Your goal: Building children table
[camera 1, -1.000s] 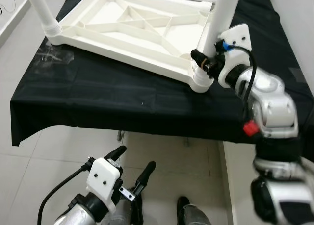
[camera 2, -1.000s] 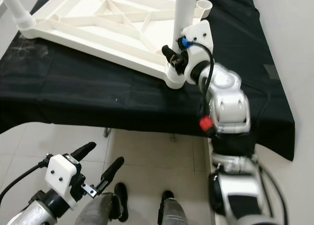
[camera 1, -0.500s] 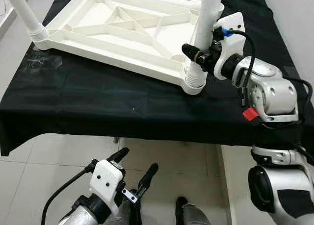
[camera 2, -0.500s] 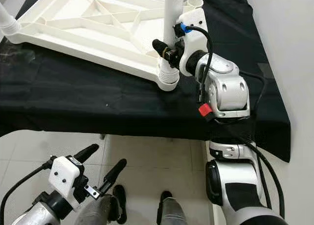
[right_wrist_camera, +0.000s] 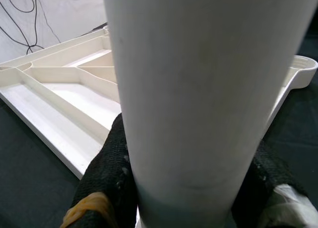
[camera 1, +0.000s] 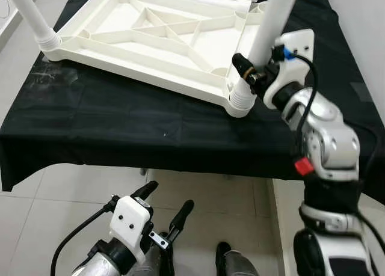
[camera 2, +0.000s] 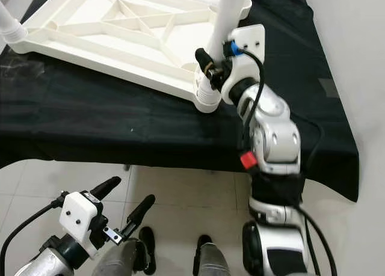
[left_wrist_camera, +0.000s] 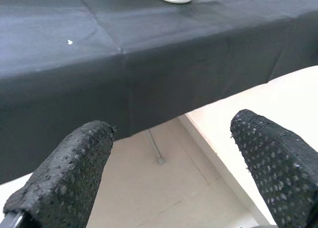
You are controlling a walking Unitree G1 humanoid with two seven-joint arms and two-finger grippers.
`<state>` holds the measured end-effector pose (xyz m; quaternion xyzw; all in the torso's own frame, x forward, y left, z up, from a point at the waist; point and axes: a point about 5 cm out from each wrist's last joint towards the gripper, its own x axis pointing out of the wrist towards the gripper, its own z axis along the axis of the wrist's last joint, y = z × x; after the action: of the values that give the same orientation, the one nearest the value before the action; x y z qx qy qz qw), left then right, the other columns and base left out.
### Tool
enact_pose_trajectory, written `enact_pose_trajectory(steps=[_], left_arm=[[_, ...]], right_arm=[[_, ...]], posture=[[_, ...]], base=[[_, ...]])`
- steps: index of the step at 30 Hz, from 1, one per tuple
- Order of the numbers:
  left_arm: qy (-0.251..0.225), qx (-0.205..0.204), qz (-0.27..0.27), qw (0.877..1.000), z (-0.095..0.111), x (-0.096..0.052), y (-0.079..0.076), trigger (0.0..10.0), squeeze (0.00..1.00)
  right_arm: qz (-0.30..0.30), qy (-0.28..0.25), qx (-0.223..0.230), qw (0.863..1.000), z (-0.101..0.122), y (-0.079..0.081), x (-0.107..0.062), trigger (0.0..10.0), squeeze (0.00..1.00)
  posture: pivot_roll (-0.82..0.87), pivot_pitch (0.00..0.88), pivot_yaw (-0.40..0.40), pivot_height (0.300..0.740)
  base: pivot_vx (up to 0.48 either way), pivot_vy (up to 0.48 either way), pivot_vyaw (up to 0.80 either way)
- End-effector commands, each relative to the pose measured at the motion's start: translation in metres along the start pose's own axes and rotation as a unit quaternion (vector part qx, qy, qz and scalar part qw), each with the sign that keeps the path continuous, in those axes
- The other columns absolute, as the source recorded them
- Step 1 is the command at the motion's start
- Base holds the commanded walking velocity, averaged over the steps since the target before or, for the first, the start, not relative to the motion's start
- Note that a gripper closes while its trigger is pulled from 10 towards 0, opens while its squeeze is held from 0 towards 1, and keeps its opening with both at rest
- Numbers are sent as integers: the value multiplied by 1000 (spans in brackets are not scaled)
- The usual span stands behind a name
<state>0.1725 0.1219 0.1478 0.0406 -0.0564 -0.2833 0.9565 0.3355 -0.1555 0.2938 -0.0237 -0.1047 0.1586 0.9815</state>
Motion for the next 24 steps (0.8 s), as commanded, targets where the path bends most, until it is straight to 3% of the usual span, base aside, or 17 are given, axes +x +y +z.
enact_pose_trajectory(steps=[1,11,20,24], left_arm=[[13,-7,-7,1000,-5,-4,-2,10000,0],[12,-5,-7,1000,-4,-3,-1,10000,0],[11,-6,-7,1000,-4,-2,-1,10000,0],[9,-5,-5,1000,-3,-1,1,10000,0]], right_arm=[[-20,97,22,995,-43,-5,-6,10000,0],[1,101,24,995,-45,13,-7,10000,0],[10,111,8,994,-46,15,-8,10000,0],[8,39,21,999,-25,10,-1,10000,0]], posture=[[22,374,-1,740],[27,375,-1,740],[23,379,-3,740],[22,365,-3,740]], base=[[0,0,0],[0,0,0],[0,0,0],[0,0,0]])
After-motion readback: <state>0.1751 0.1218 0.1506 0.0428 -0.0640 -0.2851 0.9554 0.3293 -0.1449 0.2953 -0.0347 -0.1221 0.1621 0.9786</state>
